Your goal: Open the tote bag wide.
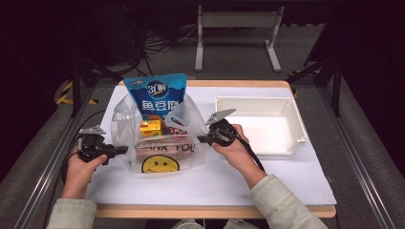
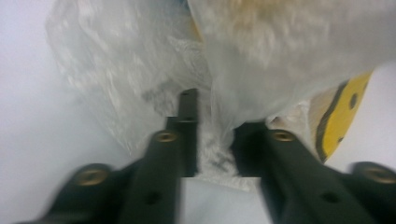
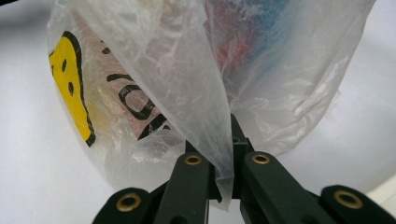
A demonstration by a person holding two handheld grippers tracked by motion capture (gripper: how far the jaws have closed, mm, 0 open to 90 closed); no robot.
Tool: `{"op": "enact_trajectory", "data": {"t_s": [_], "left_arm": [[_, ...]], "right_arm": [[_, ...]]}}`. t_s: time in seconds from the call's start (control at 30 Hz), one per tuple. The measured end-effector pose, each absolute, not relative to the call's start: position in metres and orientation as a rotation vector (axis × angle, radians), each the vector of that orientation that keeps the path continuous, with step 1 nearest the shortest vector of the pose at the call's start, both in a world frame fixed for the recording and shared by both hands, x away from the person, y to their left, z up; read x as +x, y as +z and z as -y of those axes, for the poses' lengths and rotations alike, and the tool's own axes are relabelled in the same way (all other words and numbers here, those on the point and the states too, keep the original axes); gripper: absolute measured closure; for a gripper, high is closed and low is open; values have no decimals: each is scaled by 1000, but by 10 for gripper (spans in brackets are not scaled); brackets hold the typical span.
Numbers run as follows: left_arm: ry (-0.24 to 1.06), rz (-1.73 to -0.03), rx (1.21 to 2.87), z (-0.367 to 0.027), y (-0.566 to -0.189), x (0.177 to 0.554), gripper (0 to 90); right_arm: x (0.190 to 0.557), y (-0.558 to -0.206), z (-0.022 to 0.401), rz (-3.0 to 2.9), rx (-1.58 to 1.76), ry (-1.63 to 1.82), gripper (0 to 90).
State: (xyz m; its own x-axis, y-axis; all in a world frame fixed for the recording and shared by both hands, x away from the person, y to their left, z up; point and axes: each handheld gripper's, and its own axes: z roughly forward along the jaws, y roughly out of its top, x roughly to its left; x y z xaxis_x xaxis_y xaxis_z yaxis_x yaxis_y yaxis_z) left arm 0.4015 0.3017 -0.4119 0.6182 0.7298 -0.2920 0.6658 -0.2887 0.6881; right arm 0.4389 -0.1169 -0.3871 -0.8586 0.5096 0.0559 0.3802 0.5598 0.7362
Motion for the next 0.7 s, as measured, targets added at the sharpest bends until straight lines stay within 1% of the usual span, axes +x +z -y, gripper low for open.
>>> {"op": "enact_trajectory", "data": {"t_s": [0.03,0.07,0.1,0.2,0.23,0.27,0.47,0.5,0.53,0.67,0.7], "left_arm": [[114,-1094,2006,-303,-407,400,557],[132,-1085,1984,-304,-401,397,557],[146,-1069,1974,-306,-395,395,469],[163,-1028,1948,-307,-380,386,367],[209,-989,1937,-309,-368,381,332],[209,-989,1937,-309,-368,381,322],[365,-938,1873,-304,-333,364,274],[410,-924,1866,-299,-326,362,267],[410,-924,1866,-299,-326,362,263],[516,-913,1866,-287,-315,360,263],[548,-902,1858,-283,-313,361,277]], "right_arm": [[439,-387,117,-2626,757,1182,897],[439,-387,117,-2626,757,1182,897],[438,-387,118,-2627,761,1183,897],[438,-387,118,-2625,765,1186,896],[438,-387,118,-2625,763,1187,896],[438,-387,118,-2625,763,1187,896],[437,-387,116,-2629,759,1188,895],[437,-387,116,-2629,757,1191,894],[437,-387,116,-2629,757,1191,894],[436,-387,114,-2631,749,1193,892],[436,-387,114,-2629,744,1196,891]]}}
